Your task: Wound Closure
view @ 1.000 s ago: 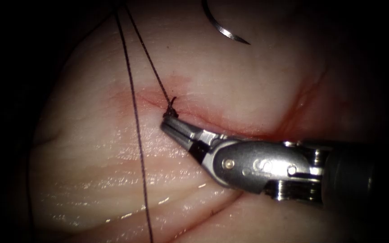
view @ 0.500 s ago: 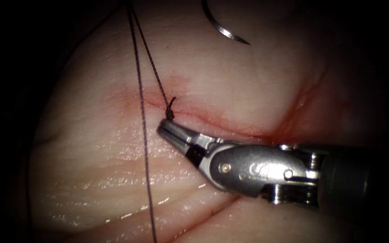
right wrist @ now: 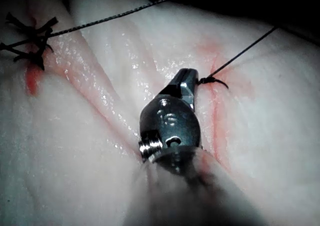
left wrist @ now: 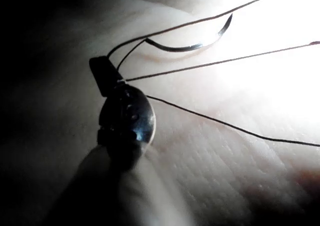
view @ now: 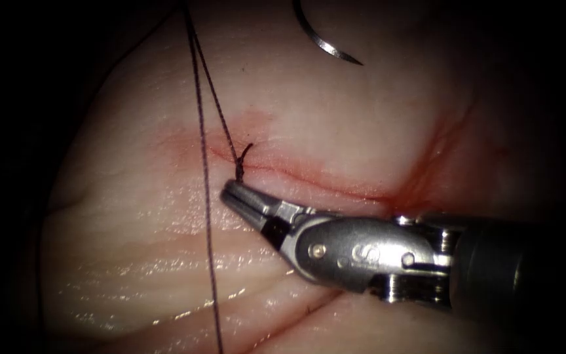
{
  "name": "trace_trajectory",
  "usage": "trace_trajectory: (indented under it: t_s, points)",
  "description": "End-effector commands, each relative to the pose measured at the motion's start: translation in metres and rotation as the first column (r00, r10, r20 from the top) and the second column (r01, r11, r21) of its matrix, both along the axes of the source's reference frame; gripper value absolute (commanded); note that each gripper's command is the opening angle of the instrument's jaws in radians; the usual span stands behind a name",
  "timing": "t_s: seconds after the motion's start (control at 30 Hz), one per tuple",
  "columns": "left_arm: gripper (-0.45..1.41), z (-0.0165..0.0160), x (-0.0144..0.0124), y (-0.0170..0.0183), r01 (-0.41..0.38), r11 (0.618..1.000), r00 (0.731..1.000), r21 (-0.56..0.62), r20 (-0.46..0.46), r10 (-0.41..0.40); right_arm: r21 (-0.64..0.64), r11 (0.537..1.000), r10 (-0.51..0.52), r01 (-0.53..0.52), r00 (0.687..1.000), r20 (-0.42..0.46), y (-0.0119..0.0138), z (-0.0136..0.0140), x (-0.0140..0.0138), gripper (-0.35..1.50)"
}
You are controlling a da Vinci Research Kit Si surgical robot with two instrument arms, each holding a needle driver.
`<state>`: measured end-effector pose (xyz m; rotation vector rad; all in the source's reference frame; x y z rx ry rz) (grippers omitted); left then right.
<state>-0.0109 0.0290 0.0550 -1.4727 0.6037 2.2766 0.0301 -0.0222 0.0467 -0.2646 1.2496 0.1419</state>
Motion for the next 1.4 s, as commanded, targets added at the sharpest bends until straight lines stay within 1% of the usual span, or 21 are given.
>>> trace_trajectory:
  t_s: [0.03,0.27,0.37,0.4,0.43,0.53,0.57,0.6,0.63,0.7,0.73,0.8,0.87,1.0,1.03,1.07,1.13,1.27,1.3,1.37,1.4]
  points:
    - [-0.45,0.0003,-0.0006,0.0004,0.0,1.0,1.0,-0.004,0.0,0.0,0.0,1.0,0.001,-0.001,1.0,-0.002,0.0003,0.0003,0.0006,-0.35]
    - [-0.45,0.0001,-0.0007,0.0001,0.015,1.0,1.0,-0.008,0.004,-0.015,-0.002,1.0,0.018,-0.018,1.0,-0.015,0.0007,0.0,0.0006,-0.35]
    - [-0.45,-0.0002,-0.0009,-0.0003,0.004,1.0,0.999,-0.027,0.048,-0.003,-0.007,0.999,0.048,-0.048,0.998,-0.044,0.0013,-0.0008,0.0005,-0.35]
    - [-0.45,-0.0004,-0.001,-0.0006,0.012,1.0,0.997,-0.022,0.076,-0.01,-0.005,0.998,0.054,-0.055,0.997,-0.047,0.0014,-0.0011,0.0005,-0.35]
    - [-0.45,-0.0009,-0.0013,-0.0012,0.014,1.0,0.993,-0.016,0.115,-0.012,0.026,0.997,0.075,-0.074,0.995,-0.06,0.0017,-0.0019,0.0006,-0.16]
    - [-0.45,-0.0019,-0.0021,-0.0023,-0.004,1.0,0.986,-0.005,0.167,0.005,0.085,0.993,0.091,-0.084,0.993,-0.077,0.0018,-0.0029,0.0007,0.44]
    - [-0.45,-0.0025,-0.0025,-0.0029,-0.01,1.0,0.983,0.002,0.185,0.01,0.098,0.991,0.094,-0.086,0.992,-0.08,0.0019,-0.0032,0.0007,0.47]
    - [-0.45,-0.0033,-0.0031,-0.0038,-0.023,1.0,0.978,0.002,0.208,0.022,0.142,0.986,0.104,-0.091,0.99,-0.091,0.002,-0.0038,0.0007,0.58]
    - [-0.45,-0.0039,-0.0035,-0.0044,-0.033,0.999,0.972,0.008,0.231,0.031,0.156,0.983,0.107,-0.092,0.99,-0.094,0.0021,-0.004,0.0006,0.68]
    - [-0.45,-0.0048,-0.0041,-0.0054,-0.06,0.998,0.96,0.008,0.274,0.056,0.184,0.978,0.115,-0.095,0.988,-0.1,0.0024,-0.0045,0.0004,0.73]
    - [-0.45,-0.0055,-0.0044,-0.0062,-0.077,0.997,0.95,0.012,0.304,0.069,0.198,0.975,0.118,-0.096,0.988,-0.102,0.0025,-0.0046,0.0002,0.78]
    - [-0.45,-0.0066,-0.0048,-0.0073,-0.09,0.996,0.941,0.013,0.328,0.081,0.226,0.969,0.125,-0.098,0.986,-0.108,0.0029,-0.005,-0.0001,0.9]
    - [-0.45,-0.0078,-0.0052,-0.0085,-0.105,0.994,0.931,0.014,0.352,0.093,0.253,0.962,0.132,-0.101,0.985,-0.112,0.0032,-0.0053,-0.0005,0.93]
    - [-0.45,-0.0101,-0.0057,-0.0105,-0.132,0.991,0.91,0.018,0.398,0.114,0.313,0.944,0.15,-0.106,0.981,-0.12,0.004,-0.0057,-0.0012,0.91]
    - [-0.45,-0.0106,-0.0058,-0.011,-0.139,0.99,0.905,0.018,0.409,0.12,0.337,0.935,0.156,-0.106,0.98,-0.125,0.0042,-0.0058,-0.0015,0.86]
    - [-0.45,-0.0118,-0.0059,-0.0119,-0.151,0.988,0.895,0.019,0.428,0.129,0.354,0.929,0.164,-0.11,0.978,-0.126,0.0048,-0.0061,-0.0021,0.68]
    - [-0.45,-0.0129,-0.0059,-0.0127,-0.161,0.987,0.887,0.02,0.442,0.136,0.378,0.918,0.176,-0.122,0.978,-0.113,0.0054,-0.0062,-0.0026,0.58]
    - [-0.45,-0.0153,-0.0058,-0.0147,-0.178,0.984,0.873,0.021,0.465,0.148,0.439,0.888,0.205,-0.138,0.973,-0.109,0.0071,-0.0062,-0.0034,0.51]
    - [-0.45,-0.0163,-0.0058,-0.0153,-0.183,0.983,0.868,0.023,0.472,0.15,0.475,0.868,0.218,-0.141,0.97,-0.109,0.008,-0.0059,-0.0034,0.48]
    - [-0.45,-0.0175,-0.0059,-0.0158,-0.188,0.982,0.862,0.032,0.484,0.15,0.494,0.857,0.22,-0.144,0.97,-0.101,0.0087,-0.0054,-0.0032,0.37]
    - [-0.45,-0.018,-0.0059,-0.0159,-0.19,0.981,0.861,0.029,0.484,0.152,0.501,0.853,0.219,-0.144,0.971,-0.094,0.009,-0.0052,-0.003,0.37]
